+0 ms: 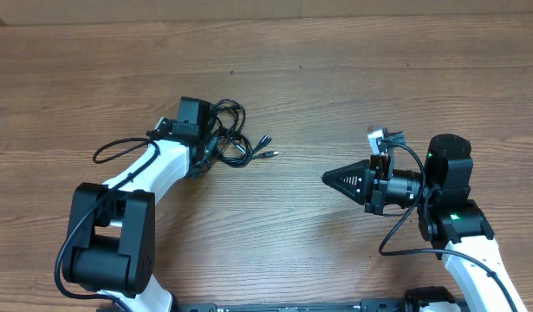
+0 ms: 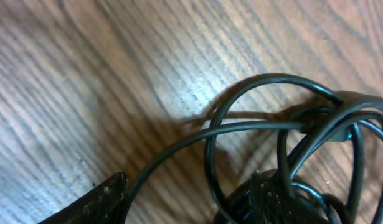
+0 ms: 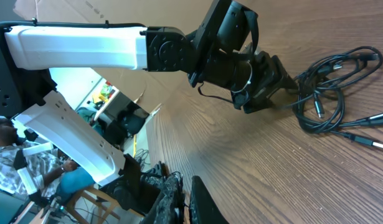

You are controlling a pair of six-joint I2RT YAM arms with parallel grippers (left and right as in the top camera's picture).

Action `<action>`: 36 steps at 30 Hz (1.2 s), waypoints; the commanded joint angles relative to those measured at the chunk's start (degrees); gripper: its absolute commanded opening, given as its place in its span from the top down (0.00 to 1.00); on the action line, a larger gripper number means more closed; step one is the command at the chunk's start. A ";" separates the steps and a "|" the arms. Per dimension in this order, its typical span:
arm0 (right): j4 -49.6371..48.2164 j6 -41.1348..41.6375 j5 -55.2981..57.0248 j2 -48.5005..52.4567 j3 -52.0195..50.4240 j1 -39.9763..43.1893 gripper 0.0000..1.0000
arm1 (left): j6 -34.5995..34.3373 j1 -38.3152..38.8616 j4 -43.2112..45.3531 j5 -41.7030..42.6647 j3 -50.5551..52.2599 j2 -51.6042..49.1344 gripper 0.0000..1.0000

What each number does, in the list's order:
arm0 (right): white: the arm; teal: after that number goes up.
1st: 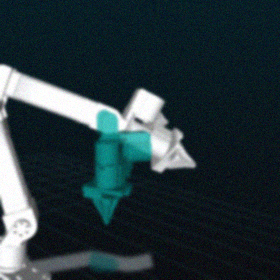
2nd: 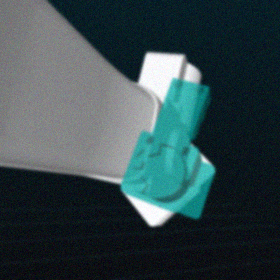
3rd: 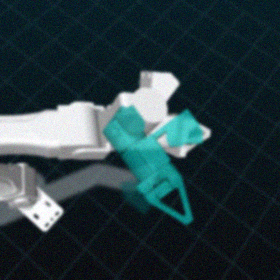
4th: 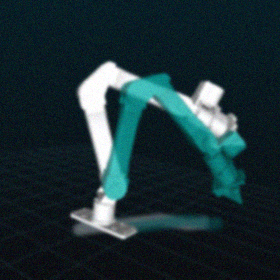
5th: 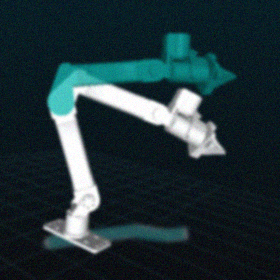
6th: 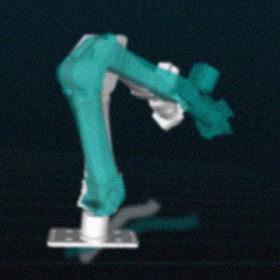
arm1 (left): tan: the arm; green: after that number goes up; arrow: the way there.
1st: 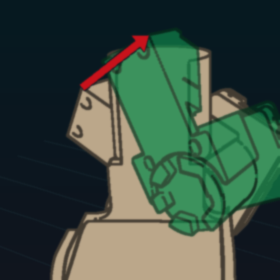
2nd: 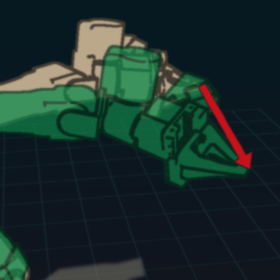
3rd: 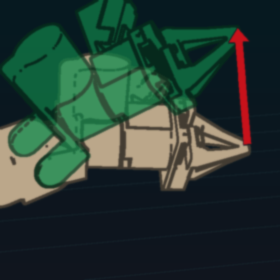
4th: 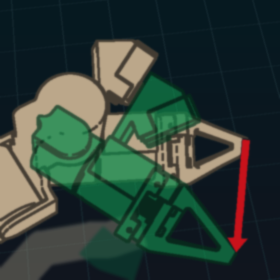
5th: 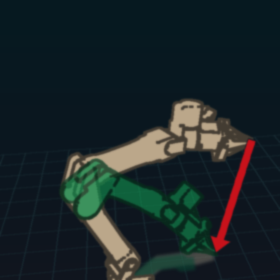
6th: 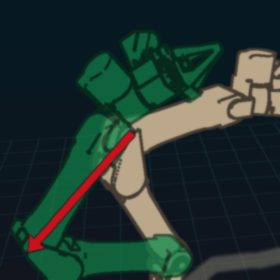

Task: Untangle cables

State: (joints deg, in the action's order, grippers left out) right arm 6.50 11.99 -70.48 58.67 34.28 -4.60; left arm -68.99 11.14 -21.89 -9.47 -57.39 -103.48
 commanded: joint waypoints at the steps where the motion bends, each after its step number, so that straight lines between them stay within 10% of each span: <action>1: 0.07 -0.24 0.20 0.13 1.36 -0.22 0.96 | -0.66 0.02 0.31 -0.44 0.00 -2.32 0.41; 10: 0.09 -0.26 0.50 0.13 1.36 -0.22 0.96 | 1.77 0.17 -1.75 -1.42 0.00 -2.40 0.59; 16: 0.07 -0.48 1.05 0.13 1.36 -0.22 0.96 | 6.23 0.13 -4.33 -0.96 0.00 -2.40 0.96; 21: 0.09 -0.46 1.03 0.13 1.36 -0.22 0.96 | 8.24 0.09 -5.60 0.87 0.00 -2.36 0.96; 36: -1.09 -0.44 1.44 0.13 1.36 -0.22 0.96 | 76.04 0.20 -6.60 34.32 -9.88 24.87 0.96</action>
State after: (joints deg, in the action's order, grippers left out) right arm 6.26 11.99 -69.43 58.67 34.28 -4.60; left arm -11.92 11.16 -28.40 13.85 -63.61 -87.94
